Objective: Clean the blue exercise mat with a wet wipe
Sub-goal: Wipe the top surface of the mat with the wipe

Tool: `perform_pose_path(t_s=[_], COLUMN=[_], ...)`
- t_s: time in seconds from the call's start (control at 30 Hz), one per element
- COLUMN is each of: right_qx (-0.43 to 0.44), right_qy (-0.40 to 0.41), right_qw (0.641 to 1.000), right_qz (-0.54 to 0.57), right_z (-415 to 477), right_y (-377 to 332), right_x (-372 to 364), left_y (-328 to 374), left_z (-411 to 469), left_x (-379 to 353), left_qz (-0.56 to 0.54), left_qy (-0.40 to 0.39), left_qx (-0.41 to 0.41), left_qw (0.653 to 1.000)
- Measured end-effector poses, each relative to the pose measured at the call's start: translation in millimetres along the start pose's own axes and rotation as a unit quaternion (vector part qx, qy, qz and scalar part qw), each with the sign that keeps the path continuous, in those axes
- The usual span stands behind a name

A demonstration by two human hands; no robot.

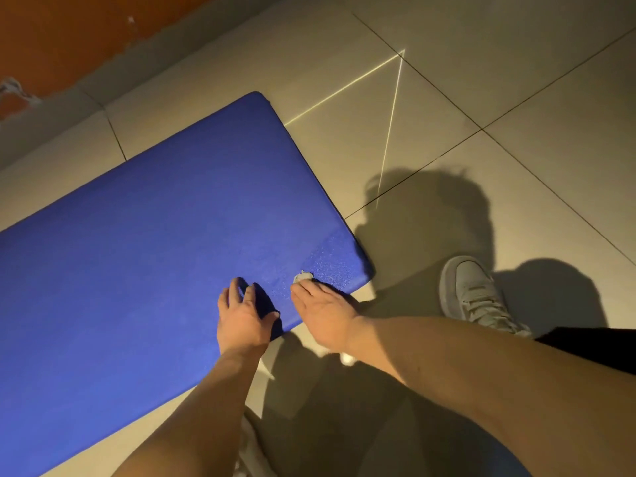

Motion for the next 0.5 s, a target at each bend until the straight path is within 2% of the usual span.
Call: perform_pose_path(t_s=[0.13,0.3,0.4,0.5], right_qx=[-0.008,-0.08,-0.057,-0.022], right_qy=[0.044,0.081,0.061,0.028], right_qw=[0.998,0.993,0.989,0.992], right_qz=[-0.045,0.04,0.121,0.12], right_z=[2.7,2.6,3.7,4.2], right_y=[50.4,97.4,80.2,38.7], right_x=[11.3,17.9,12.4,7.0], left_y=[-9.4,-9.4,-7.4,-8.6], left_z=[1.3,7.9,8.1,10.0], left_x=[-18.8,-22.7,-23.2,-26.2], left_qz=[-0.038,-0.039,-0.042,-0.044], left_qy=[-0.063,-0.074,-0.079,-0.085], left_qx=[0.069,0.075,0.081,0.085], left_qw=[0.995,0.994,0.993,0.992])
Point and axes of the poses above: each hand's wrist, its own z-axis towards the middle knuckle, its own x-axis out of the back of the hand, y = z × x, the point moved 7 cm from there along z, towards the middle knuckle, and after that the axes turned 5 degrees about -x, right-handed, at the moved point
